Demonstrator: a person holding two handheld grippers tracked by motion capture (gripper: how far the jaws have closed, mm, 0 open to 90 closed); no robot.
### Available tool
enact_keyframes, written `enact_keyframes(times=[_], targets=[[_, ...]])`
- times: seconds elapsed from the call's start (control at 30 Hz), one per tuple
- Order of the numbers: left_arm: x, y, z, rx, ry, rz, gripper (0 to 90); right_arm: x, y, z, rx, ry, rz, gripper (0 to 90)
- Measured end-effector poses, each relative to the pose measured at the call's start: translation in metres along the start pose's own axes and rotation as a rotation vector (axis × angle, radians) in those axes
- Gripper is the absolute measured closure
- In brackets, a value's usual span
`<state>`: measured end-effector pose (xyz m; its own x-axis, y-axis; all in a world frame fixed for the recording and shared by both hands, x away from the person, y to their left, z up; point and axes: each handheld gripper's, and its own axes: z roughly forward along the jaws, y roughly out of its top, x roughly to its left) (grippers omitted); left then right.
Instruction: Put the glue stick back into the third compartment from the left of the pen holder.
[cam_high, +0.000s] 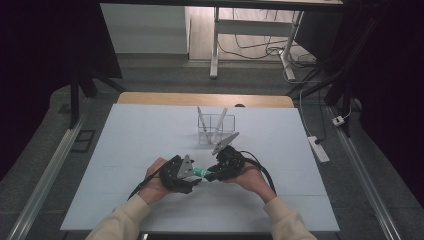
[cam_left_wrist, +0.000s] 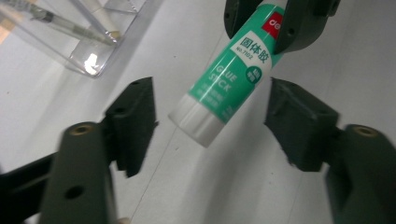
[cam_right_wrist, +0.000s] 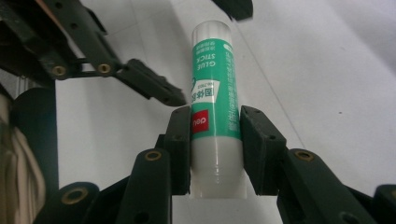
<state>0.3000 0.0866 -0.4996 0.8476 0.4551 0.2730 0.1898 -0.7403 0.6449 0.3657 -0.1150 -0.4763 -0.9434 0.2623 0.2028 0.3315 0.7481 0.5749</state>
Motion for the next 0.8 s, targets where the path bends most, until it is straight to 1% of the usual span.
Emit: enact_keyframes(times=[0.03, 0.07, 0.1, 0.17, 0.23, 0.3, 0.33, 0.37, 0.4, 0.43, 0.47, 0.5, 0.53, 0.57, 0.63, 0.67, 0.7, 0.73, 0.8], targets=[[-0.001, 0.001, 0.001, 0.005, 0.004, 0.01, 37.8, 0.0, 0.0, 0.0, 0.005, 0.006, -0.002, 64.6], [-0.001, 0.001, 0.001, 0.011, -0.002, 0.018, 40.1, 0.0, 0.001, 0.001, 0.003, 0.011, 0.004, 64.6], [-0.002, 0.001, 0.002, 0.018, -0.008, 0.036, 42.3, 0.001, 0.001, 0.001, 0.002, 0.013, 0.007, 64.7], [-0.004, 0.002, 0.004, 0.038, 0.008, 0.066, 45.1, 0.002, 0.001, 0.0, 0.017, 0.019, 0.019, 64.6], [-0.005, 0.003, 0.005, 0.049, 0.011, 0.08, 46.8, 0.002, 0.001, 0.001, 0.018, 0.022, 0.028, 64.6], [-0.007, 0.003, 0.006, 0.063, 0.025, 0.103, 48.6, 0.002, 0.002, 0.001, 0.023, 0.028, 0.035, 64.6], [-0.008, 0.004, 0.007, 0.07, 0.025, 0.111, 49.3, 0.001, 0.002, 0.001, 0.023, 0.029, 0.032, 64.6], [-0.009, 0.004, 0.007, 0.072, 0.022, 0.114, 49.7, 0.002, 0.002, 0.002, 0.026, 0.032, 0.04, 64.6], [-0.009, 0.004, 0.007, 0.082, 0.015, 0.133, 50.7, 0.003, 0.002, 0.002, 0.039, 0.033, 0.051, 64.6], [-0.01, 0.004, 0.008, 0.083, 0.005, 0.141, 52.8, 0.003, 0.002, 0.003, 0.031, 0.035, 0.045, 64.6], [-0.01, 0.004, 0.008, 0.084, -0.001, 0.144, 54.6, 0.004, 0.003, 0.002, 0.03, 0.04, 0.062, 64.5], [-0.011, 0.004, 0.008, 0.085, -0.012, 0.153, 56.6, 0.003, 0.003, 0.002, 0.02, 0.038, 0.052, 64.5], [-0.011, 0.003, 0.008, 0.078, -0.023, 0.155, 58.5, 0.004, 0.003, 0.001, 0.023, 0.046, 0.066, 64.4], [-0.011, 0.003, 0.007, 0.08, -0.032, 0.162, 59.9, 0.002, 0.003, 0.0, 0.003, 0.051, 0.041, 64.2], [-0.011, 0.003, 0.006, 0.062, -0.045, 0.15, 62.6, 0.001, 0.002, -0.003, -0.031, 0.064, 0.052, 63.5], [-0.01, 0.003, 0.005, 0.052, -0.062, 0.143, 63.7, 0.001, 0.002, -0.004, -0.048, 0.062, 0.059, 62.7], [-0.009, 0.003, 0.004, 0.05, -0.07, 0.144, 65.0, 0.001, 0.002, -0.006, -0.075, 0.061, 0.062, 61.5], [-0.009, 0.003, 0.004, 0.043, -0.07, 0.132, 65.5, 0.001, 0.002, -0.008, -0.092, 0.057, 0.066, 60.6], [-0.007, 0.002, 0.003, 0.048, -0.063, 0.121, 65.9, 0.0, 0.002, -0.01, -0.121, 0.042, 0.072, 58.6]])
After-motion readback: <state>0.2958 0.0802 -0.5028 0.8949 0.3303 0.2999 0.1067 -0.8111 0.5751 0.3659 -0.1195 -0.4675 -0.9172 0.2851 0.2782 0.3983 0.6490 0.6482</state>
